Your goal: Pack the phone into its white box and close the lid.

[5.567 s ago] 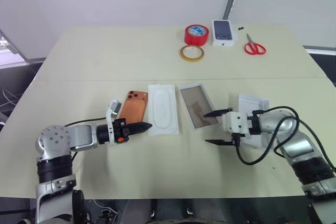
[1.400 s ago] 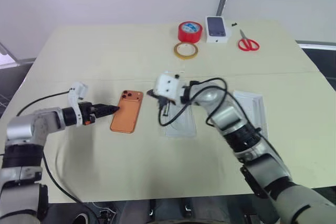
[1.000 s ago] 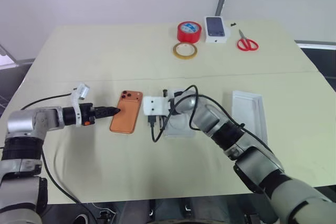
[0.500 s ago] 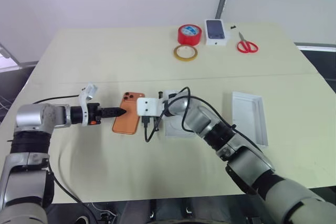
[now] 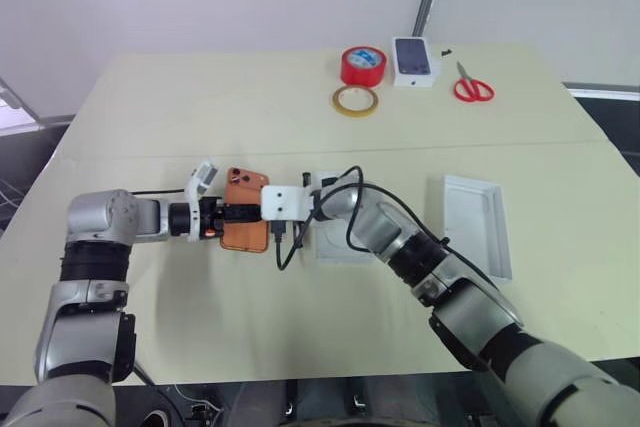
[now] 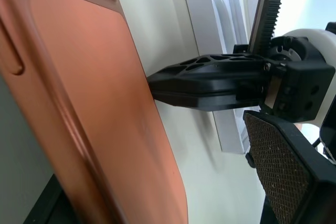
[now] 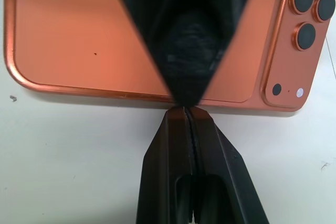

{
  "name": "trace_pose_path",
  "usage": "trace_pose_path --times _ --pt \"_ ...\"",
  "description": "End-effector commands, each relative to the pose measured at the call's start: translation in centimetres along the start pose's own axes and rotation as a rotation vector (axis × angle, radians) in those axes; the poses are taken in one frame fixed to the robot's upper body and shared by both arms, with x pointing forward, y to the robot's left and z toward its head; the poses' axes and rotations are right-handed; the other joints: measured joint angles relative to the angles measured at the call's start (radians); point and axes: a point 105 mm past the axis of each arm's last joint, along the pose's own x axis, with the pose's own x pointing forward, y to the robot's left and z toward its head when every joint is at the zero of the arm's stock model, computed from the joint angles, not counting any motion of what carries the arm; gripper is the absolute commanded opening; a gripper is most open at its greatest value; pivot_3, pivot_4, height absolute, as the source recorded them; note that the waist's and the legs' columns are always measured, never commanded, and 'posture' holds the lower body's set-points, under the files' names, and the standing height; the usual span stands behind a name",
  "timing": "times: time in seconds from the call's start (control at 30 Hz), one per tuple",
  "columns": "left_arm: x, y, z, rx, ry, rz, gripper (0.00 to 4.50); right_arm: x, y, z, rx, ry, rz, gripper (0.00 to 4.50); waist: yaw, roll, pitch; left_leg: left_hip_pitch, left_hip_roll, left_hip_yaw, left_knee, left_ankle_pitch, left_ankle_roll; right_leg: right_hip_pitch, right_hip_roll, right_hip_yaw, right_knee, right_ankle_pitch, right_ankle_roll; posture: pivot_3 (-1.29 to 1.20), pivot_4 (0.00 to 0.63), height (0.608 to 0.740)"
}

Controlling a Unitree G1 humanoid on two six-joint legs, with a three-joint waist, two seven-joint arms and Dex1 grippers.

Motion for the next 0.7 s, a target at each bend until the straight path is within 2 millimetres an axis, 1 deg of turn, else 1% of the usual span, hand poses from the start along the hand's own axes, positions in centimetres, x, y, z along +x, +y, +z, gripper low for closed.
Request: trace_pose_path --times 0.03,0.2,0.3,0.4,0.67,0.7 --pt "-1.2 -0.4 1.4 -0.010 -0.078 -0.022 3.62 0.2 0.1 -0.1 0.002 0.007 0.006 0.05 -0.004 0.000 0.000 0.000 0.000 0.000 0.000 0.000 0.000 0.000 0.000 0.000 0.000 0.000 0.000 0.00 0.150 0.740" --pt "-2.0 0.5 0.8 -0.062 -0.098 -0.011 3.62 0.1 0.1 -0.1 -0.001 0.005 0.005 0.05 -0.006 -0.001 0.001 -0.001 0.000 0.000 0.000 0.000 0.000 -0.001 0.000 0.000 0.000 0.000 0.000 0.00 0.150 0.740" --pt "-1.7 0.3 0.5 -0.074 -0.093 -0.035 2.75 0.1 0.1 -0.1 -0.009 0.004 0.007 0.00 -0.006 -0.001 0.001 -0.001 0.000 0.000 0.000 0.000 0.000 -0.001 0.000 0.000 0.000 0.000 0.000 0.00 0.150 0.740" --pt "-1.4 0.1 0.0 -0.074 -0.073 -0.045 1.30 0.1 0.2 0.1 -0.015 0.000 0.009 0.00 -0.006 -0.001 0.001 -0.001 0.000 0.000 0.000 0.000 0.000 -0.001 0.000 0.000 0.000 0.000 0.000 0.00 0.150 0.740" --pt "-1.6 0.6 -0.3 -0.086 -0.082 -0.030 1.30 0.1 0.1 -0.1 -0.015 0.005 0.002 0.00 -0.006 -0.001 0.001 -0.001 0.000 0.000 0.000 0.000 0.000 -0.001 0.000 0.000 0.000 0.000 0.000 0.00 0.150 0.740" --pt "-1.6 0.9 -0.3 -0.087 -0.087 -0.015 1.01 0.1 0.1 -0.1 -0.013 0.004 0.001 0.00 -0.006 -0.001 0.001 -0.001 0.000 0.000 0.000 0.000 0.000 -0.001 0.000 0.000 0.000 0.000 0.000 0.00 0.150 0.740"
